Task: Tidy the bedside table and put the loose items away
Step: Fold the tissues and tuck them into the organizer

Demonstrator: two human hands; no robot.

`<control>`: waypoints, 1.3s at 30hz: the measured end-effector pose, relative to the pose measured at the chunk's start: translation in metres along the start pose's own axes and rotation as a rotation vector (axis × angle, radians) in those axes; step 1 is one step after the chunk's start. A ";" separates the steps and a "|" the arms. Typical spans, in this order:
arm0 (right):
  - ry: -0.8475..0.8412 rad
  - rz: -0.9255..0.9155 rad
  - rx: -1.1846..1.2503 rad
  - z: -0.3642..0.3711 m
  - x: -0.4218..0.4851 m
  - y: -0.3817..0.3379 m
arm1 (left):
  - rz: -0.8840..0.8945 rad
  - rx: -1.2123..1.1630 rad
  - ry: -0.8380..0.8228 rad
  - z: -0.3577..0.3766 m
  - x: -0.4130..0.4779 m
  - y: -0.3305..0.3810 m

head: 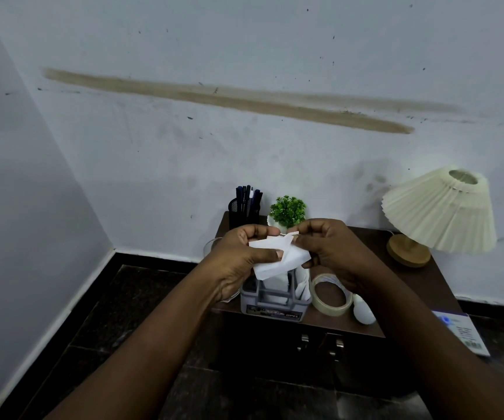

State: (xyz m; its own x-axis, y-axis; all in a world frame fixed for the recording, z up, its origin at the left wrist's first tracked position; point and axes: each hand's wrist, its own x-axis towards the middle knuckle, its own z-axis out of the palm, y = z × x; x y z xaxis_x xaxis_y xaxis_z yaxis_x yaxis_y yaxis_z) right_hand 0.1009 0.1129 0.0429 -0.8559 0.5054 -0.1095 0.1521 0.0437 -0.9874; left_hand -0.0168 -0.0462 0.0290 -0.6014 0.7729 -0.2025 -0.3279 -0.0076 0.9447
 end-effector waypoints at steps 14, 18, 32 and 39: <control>-0.047 -0.006 0.020 0.001 -0.004 -0.007 | 0.029 0.059 0.079 -0.001 0.001 0.001; -0.003 -0.063 -0.039 0.001 -0.002 -0.002 | 0.027 -0.008 0.093 0.002 0.002 0.002; 0.011 0.012 0.088 -0.005 0.002 -0.002 | 0.086 0.027 0.219 0.001 0.002 0.004; 0.046 -0.034 0.046 -0.007 0.004 0.000 | 0.037 -0.019 0.185 0.003 0.000 0.007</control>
State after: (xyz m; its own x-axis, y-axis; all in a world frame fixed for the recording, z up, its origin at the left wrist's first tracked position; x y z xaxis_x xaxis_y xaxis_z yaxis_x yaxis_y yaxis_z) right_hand 0.1012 0.1206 0.0431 -0.8363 0.5437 -0.0711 0.0994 0.0227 -0.9948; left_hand -0.0168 -0.0447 0.0362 -0.7366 0.6419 -0.2133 -0.3159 -0.0477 0.9476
